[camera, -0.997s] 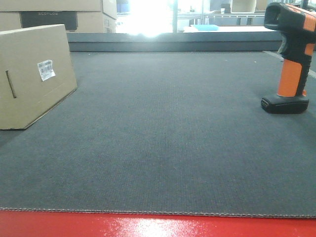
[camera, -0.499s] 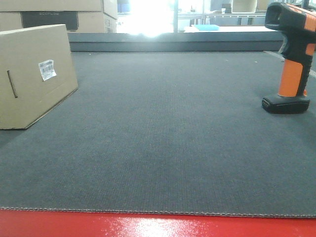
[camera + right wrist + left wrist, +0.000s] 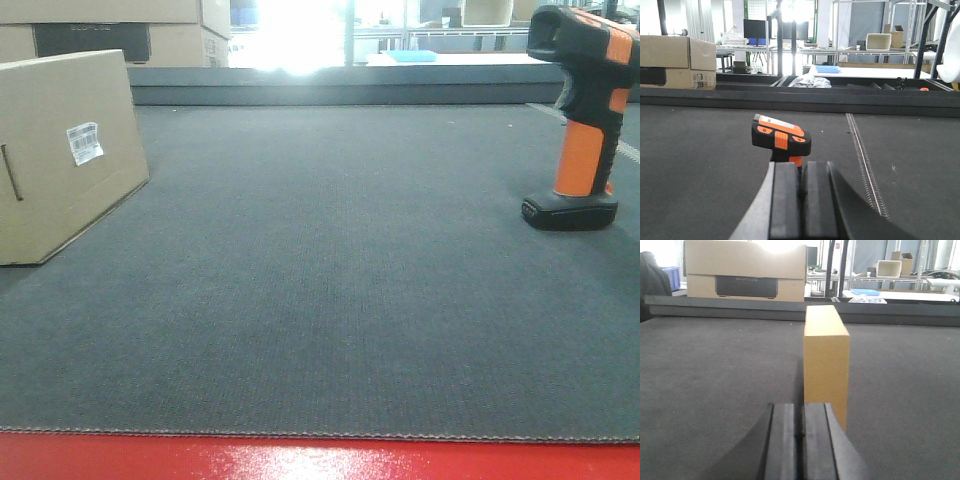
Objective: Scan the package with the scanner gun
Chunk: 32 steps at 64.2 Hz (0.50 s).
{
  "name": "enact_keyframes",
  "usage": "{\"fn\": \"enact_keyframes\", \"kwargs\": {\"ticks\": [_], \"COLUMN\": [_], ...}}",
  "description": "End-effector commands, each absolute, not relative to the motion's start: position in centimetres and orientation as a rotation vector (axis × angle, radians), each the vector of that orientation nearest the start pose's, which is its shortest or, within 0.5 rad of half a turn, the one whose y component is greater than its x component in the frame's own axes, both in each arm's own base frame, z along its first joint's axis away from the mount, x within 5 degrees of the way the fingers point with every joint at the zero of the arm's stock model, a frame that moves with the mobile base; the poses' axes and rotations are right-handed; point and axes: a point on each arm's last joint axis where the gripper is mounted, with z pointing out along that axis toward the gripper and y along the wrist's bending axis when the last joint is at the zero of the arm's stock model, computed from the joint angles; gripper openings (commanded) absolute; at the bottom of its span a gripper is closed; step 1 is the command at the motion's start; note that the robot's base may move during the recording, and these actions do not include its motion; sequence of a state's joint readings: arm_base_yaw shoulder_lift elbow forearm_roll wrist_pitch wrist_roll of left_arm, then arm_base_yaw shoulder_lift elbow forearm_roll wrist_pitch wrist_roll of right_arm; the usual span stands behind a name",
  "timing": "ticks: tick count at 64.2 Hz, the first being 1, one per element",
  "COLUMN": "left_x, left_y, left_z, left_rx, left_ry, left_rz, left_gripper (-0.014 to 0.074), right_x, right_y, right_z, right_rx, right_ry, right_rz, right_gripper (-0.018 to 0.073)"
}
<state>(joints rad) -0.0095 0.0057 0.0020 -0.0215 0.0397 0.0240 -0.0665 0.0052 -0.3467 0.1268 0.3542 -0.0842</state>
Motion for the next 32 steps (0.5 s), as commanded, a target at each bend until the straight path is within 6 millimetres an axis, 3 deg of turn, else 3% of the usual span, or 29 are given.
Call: {"fn": "enact_keyframes", "kwargs": {"ticks": [1, 32], "left_x": [5.63, 5.62], "left_y": [-0.16, -0.2], "left_z": [21.04, 21.22], "left_rx": [0.016, 0.02], "left_ry": [1.515, 1.495], "left_rz": [-0.027, -0.035], "left_gripper": [-0.0111, -0.0111], "right_x": [2.67, 2.67], "right_y": [0.17, 0.17], "right_z": [29.55, 29.55], "right_rx": [0.036, 0.036], "right_ry": [1.473, 1.473], "right_rz": [-0.009, -0.009], "right_gripper": [-0.0153, -0.0153]}}
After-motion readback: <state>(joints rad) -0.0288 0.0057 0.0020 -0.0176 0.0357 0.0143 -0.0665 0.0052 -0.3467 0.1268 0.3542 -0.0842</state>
